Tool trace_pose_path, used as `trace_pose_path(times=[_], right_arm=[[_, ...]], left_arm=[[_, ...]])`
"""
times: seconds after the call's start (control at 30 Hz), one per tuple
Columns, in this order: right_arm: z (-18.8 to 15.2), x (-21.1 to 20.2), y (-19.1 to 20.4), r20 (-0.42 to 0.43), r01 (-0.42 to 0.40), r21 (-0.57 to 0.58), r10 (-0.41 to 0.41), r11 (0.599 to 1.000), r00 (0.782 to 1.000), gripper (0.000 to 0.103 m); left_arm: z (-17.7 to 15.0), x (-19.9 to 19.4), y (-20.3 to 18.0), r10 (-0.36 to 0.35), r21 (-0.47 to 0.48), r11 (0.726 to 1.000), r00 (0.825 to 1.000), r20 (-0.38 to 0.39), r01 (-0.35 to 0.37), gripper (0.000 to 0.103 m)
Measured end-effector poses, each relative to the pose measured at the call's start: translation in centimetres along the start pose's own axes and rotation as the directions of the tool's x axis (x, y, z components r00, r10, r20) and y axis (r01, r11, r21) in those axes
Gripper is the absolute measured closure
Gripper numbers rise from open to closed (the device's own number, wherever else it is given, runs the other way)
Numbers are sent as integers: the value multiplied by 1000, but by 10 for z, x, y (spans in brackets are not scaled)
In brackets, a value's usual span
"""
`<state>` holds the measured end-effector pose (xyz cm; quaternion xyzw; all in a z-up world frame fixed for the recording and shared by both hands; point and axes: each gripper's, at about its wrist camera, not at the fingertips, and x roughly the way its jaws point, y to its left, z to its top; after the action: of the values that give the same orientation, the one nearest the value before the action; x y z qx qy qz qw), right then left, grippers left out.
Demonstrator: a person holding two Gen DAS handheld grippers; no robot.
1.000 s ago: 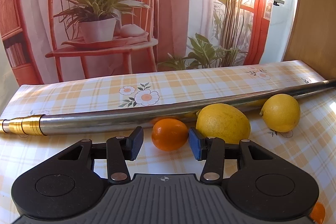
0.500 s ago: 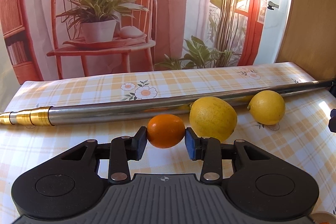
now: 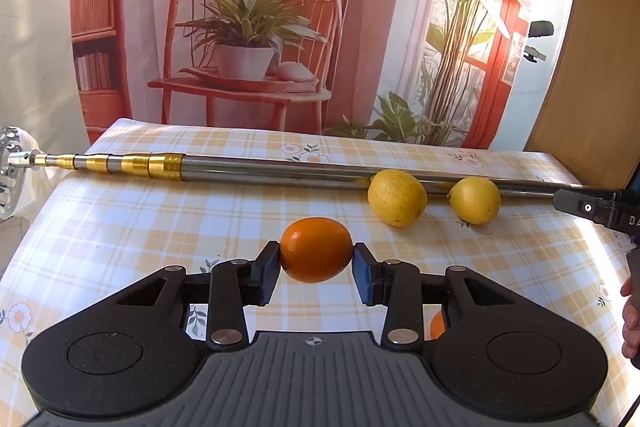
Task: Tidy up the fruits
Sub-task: 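Close left gripper on the mandarin while right closes on the yellow lemon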
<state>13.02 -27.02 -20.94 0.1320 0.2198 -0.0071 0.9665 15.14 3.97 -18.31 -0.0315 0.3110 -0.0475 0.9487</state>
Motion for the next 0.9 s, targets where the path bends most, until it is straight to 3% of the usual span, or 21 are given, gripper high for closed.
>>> trace_pose_path(times=[0.17,0.47,0.9], right_arm=[[0,20,-1,58,11,-65,-7,998,998,2],[0,58,11,18,9,-143,-7,990,1000,4],[-5,91,24,-39,-23,-152,17,988,999,15]], left_arm=[[-10,-17,-5,46,-36,998,999,27,-45,62],[-18,-21,-3,96,-46,994,995,27,-95,62],[-27,-14,-6,49,-76,996,999,-3,-49,62]])
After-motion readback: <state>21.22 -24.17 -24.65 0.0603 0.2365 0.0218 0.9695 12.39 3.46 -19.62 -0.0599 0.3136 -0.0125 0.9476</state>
